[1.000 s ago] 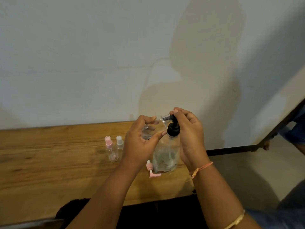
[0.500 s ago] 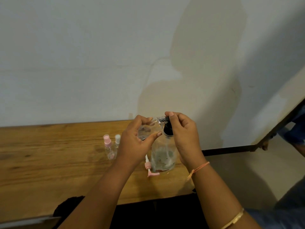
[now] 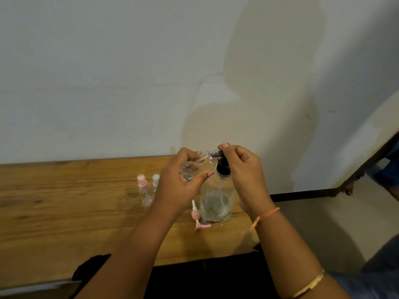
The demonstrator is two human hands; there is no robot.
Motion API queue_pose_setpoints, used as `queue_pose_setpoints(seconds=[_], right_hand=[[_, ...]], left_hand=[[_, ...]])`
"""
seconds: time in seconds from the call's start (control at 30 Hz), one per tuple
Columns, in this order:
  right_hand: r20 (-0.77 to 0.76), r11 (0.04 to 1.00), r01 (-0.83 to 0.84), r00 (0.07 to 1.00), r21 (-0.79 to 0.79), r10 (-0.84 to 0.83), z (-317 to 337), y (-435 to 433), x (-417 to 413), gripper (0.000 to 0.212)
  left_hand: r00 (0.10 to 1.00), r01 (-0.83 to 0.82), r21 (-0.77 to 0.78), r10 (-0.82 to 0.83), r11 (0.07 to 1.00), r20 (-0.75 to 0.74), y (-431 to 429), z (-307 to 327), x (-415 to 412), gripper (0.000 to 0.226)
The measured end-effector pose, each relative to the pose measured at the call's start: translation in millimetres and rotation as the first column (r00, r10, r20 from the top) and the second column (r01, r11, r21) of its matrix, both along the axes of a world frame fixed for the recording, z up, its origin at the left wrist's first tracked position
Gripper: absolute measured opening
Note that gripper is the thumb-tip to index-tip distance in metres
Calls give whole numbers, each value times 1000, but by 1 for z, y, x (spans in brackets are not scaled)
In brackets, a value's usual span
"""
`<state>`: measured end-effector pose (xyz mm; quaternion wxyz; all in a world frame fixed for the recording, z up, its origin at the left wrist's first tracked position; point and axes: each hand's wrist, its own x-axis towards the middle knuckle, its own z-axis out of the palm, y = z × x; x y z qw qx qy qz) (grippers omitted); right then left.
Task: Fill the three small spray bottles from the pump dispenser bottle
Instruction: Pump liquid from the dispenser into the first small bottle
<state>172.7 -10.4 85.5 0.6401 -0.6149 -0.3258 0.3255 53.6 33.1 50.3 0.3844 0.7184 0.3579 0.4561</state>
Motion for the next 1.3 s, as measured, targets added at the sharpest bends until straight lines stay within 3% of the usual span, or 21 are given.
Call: queue_pose_setpoints(seconds=[0.17, 0.43, 0.57, 0.93, 1.03, 1.3], right_hand=[[25, 1000, 4, 1000, -8, -4, -1, 1, 2, 17], [-89, 998, -53, 995, -35, 50, 2, -2, 4, 28], [-31, 998, -44, 999, -42, 43, 3, -1, 1, 36], [127, 998, -16, 992, -54, 23, -1, 1, -1, 32], [72, 999, -25, 997, -36, 28, 0, -2, -1, 40], [16, 999, -44, 999, -23, 44, 1, -3, 0, 35]], left_hand=[[1000, 22, -2, -22, 1000, -17, 0, 0, 0, 32], [1000, 15, 6, -15, 1000, 12, 0, 5, -1, 34], [999, 40, 8, -40, 999, 19, 1, 7, 0, 35], [999, 45, -30, -46, 999, -16, 0, 2, 1, 29], [999, 34, -32, -33, 999, 16, -1, 5, 1, 33], [999, 34, -51, -33, 998, 20, -2, 7, 1, 34]])
